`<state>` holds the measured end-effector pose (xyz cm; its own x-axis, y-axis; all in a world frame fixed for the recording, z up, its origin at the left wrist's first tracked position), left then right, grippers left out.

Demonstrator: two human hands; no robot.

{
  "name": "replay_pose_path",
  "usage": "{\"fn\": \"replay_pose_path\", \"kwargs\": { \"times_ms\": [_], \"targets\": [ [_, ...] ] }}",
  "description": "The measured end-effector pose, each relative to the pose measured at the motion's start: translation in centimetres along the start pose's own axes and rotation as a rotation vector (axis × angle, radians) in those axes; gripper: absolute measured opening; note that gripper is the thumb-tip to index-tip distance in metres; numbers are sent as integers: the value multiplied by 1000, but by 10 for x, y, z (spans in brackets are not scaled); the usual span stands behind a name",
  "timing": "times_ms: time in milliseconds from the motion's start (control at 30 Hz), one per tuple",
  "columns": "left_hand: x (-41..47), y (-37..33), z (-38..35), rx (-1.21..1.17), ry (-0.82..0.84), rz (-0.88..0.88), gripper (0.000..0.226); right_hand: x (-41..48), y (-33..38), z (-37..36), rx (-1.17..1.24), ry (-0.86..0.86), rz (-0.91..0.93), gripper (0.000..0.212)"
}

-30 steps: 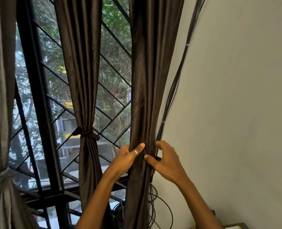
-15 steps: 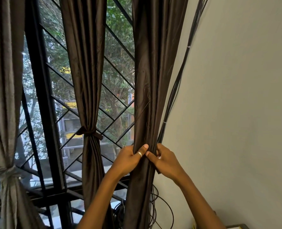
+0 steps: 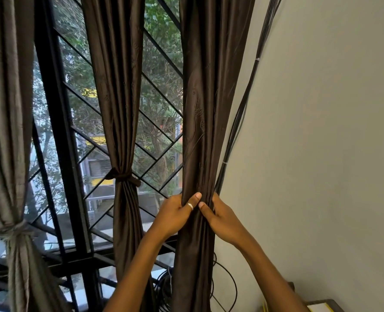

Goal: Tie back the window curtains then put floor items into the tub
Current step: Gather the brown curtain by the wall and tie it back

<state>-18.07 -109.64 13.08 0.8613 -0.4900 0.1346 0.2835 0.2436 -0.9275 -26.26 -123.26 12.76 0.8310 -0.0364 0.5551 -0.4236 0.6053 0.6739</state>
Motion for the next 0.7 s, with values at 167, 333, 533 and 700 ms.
{"fn": "replay_pose_path", "kwargs": {
  "times_ms": [167, 333, 533, 700],
  "targets": [
    [1, 2, -3, -52, 54, 28, 37, -1, -4, 2, 7, 18, -33, 36],
    [2, -1, -6, -8, 32, 36, 38, -1, -8, 6, -151, 9, -8, 45],
    [1, -8, -7, 231, -154, -50, 38, 1, -12, 9, -404, -85, 64, 28],
    [0, -10, -7, 274, -188, -87, 38, 3, -11, 9, -459, -130, 90, 26]
  ]
}}
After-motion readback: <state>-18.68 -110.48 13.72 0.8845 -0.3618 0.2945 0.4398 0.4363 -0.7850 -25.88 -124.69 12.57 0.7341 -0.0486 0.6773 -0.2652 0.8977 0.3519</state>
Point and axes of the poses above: each hand's wrist, its own x-axis towards the middle knuckle, its own z-axis out of the back of the hand, y = z × x, the point moved 2 cm from there along x, towards the middle knuckle, and after that the axes turned 15 degrees about z, right-handed, at the moved point
